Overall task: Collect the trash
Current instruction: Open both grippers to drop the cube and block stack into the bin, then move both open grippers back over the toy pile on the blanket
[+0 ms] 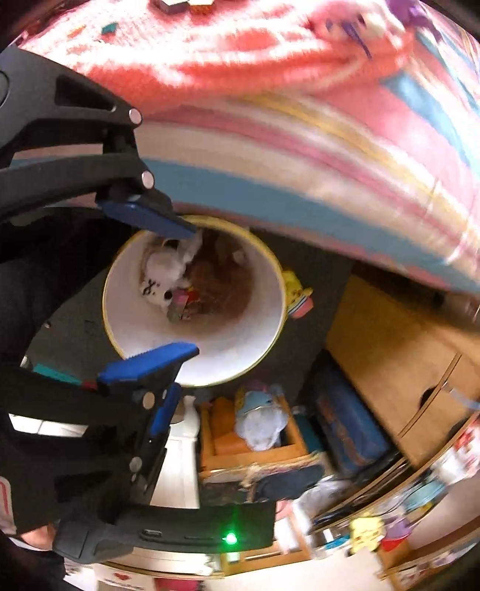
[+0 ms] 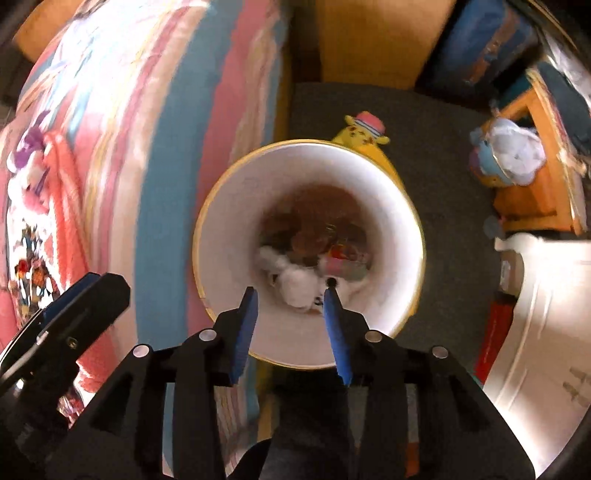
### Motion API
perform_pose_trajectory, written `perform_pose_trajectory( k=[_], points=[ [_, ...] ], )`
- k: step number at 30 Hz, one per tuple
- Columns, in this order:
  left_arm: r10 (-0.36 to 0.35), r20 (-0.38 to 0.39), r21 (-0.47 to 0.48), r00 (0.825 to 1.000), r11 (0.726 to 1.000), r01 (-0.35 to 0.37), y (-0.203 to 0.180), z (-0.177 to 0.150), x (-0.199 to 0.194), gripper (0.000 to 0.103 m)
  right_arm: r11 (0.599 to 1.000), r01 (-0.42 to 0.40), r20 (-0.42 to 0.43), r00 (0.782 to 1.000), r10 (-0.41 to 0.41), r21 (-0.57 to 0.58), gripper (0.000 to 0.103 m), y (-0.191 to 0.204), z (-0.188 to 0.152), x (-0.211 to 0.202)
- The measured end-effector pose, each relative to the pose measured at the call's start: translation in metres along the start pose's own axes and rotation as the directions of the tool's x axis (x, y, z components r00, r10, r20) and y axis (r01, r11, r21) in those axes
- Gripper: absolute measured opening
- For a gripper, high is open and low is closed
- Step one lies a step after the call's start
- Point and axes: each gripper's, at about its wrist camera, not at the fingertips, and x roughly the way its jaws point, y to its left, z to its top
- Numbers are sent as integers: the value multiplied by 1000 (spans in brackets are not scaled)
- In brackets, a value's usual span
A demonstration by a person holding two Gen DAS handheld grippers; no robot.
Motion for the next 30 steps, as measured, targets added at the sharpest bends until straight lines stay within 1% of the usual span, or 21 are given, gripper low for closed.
perform_pose_trajectory(
  k=[2, 4, 7, 9, 10, 12, 15, 16, 18, 19, 20, 21, 23, 24, 26, 27, 28, 30],
  points=[
    [40, 39, -70, 998, 997, -37, 26, -1, -15, 57, 999, -5, 8, 1000, 6, -50, 44, 23, 4, -1],
    [75, 77, -156, 994, 986, -62, 54, -5, -33, 57, 994, -28, 13, 999, 30, -108, 48, 50, 6, -2],
    [141, 132, -302, 981, 949, -95, 105, -21, -67, 57, 970, -51, 21, 998, 58, -238, 51, 106, 0, -4],
    [201, 162, -404, 966, 907, -121, 143, -43, -93, 57, 938, -78, 13, 996, 87, -338, 53, 150, -10, -4],
    [220, 169, -435, 961, 891, -128, 154, -51, -102, 57, 919, -94, 5, 995, 104, -382, 54, 170, -16, -3],
    [277, 183, -519, 943, 842, -147, 183, -77, -126, 57, 865, -130, -19, 990, 138, -485, 56, 216, -35, -2],
    [352, 189, -643, 917, 750, -155, 224, -126, -161, 57, 775, -170, -65, 984, 164, -609, 58, 276, -71, 2],
    [380, 186, -680, 906, 715, -160, 237, -144, -171, 57, 748, -180, -81, 982, 168, -639, 59, 293, -83, 4],
    [425, 175, -758, 888, 634, -154, 260, -185, -191, 57, 679, -199, -114, 979, 168, -707, 59, 328, -112, 7],
    [440, 169, -781, 882, 605, -152, 267, -198, -197, 57, 648, -206, -126, 978, 168, -733, 60, 341, -124, 8],
    [460, 161, -811, 873, 566, -148, 276, -218, -205, 57, 613, -215, -141, 976, 167, -761, 61, 356, -140, 10],
    [473, 153, -830, 868, 538, -146, 281, -232, -209, 57, 581, -223, -154, 974, 166, -783, 62, 368, -154, 11],
    [504, 130, -873, 854, 466, -143, 296, -266, -221, 58, 513, -229, -172, 972, 158, -827, 66, 390, -183, 14],
    [513, 123, -889, 850, 438, -136, 301, -282, -226, 58, 480, -230, -178, 972, 152, -847, 67, 401, -197, 15],
    [529, 100, -919, 843, 374, -126, 311, -311, -234, 58, 411, -238, -198, 970, 137, -880, 73, 419, -225, 19],
    [535, 90, -927, 840, 353, -125, 313, -322, -236, 58, 383, -241, -208, 970, 125, -892, 75, 426, -238, 22],
    [539, 79, -936, 838, 330, -123, 318, -334, -238, 59, 359, -245, -222, 969, 104, -901, 80, 434, -250, 27],
    [541, 56, -952, 839, 283, -119, 325, -358, -238, 59, 325, -245, -241, 969, 53, -913, 80, 441, -272, 39]
  ],
)
